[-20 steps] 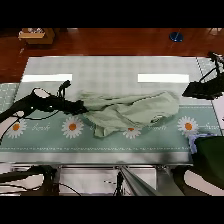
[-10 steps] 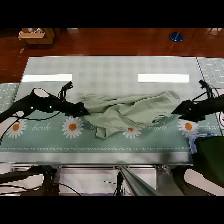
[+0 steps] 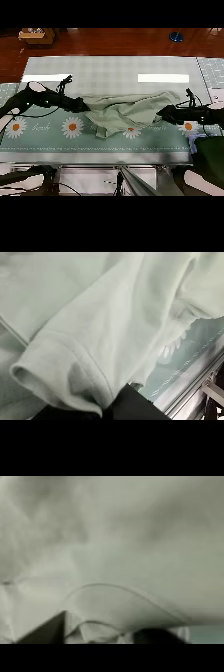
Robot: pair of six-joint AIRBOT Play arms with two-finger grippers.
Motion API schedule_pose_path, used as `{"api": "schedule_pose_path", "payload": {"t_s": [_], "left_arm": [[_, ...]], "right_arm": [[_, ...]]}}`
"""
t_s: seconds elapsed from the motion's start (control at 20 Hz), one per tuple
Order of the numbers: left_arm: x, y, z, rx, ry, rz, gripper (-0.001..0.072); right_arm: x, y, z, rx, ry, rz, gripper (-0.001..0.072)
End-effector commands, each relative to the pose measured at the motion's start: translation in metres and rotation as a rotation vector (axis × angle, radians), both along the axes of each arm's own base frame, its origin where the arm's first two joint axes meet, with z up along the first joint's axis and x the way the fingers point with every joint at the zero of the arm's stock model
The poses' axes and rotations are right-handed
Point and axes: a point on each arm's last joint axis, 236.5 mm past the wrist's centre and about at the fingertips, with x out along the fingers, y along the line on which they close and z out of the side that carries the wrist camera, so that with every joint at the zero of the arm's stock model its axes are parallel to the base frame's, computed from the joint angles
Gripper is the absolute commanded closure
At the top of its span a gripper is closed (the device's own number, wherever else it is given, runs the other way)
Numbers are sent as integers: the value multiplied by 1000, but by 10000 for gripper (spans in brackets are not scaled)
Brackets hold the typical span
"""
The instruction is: Fold the shirts.
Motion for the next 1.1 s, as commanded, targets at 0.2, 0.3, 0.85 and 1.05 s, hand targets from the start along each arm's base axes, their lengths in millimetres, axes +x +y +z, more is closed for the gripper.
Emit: {"api": "schedule_pose_path", "payload": {"t_s": [0.2, 0.3, 0.85, 1.05], "left_arm": [[28, -8, 60, -40, -133, -58, 671], [42, -10, 96, -49, -232, -68, 672], [7, 9, 449, -93, -1110, 0, 672], [-67, 13, 532, -129, -1313, 34, 672]], "right_arm": [[42, 0, 39, -11, -171, -73, 689], [54, -12, 88, -19, -287, -68, 689], [27, -24, 437, -246, -1086, -97, 690], [-5, -7, 511, -243, -1216, -107, 690]]}}
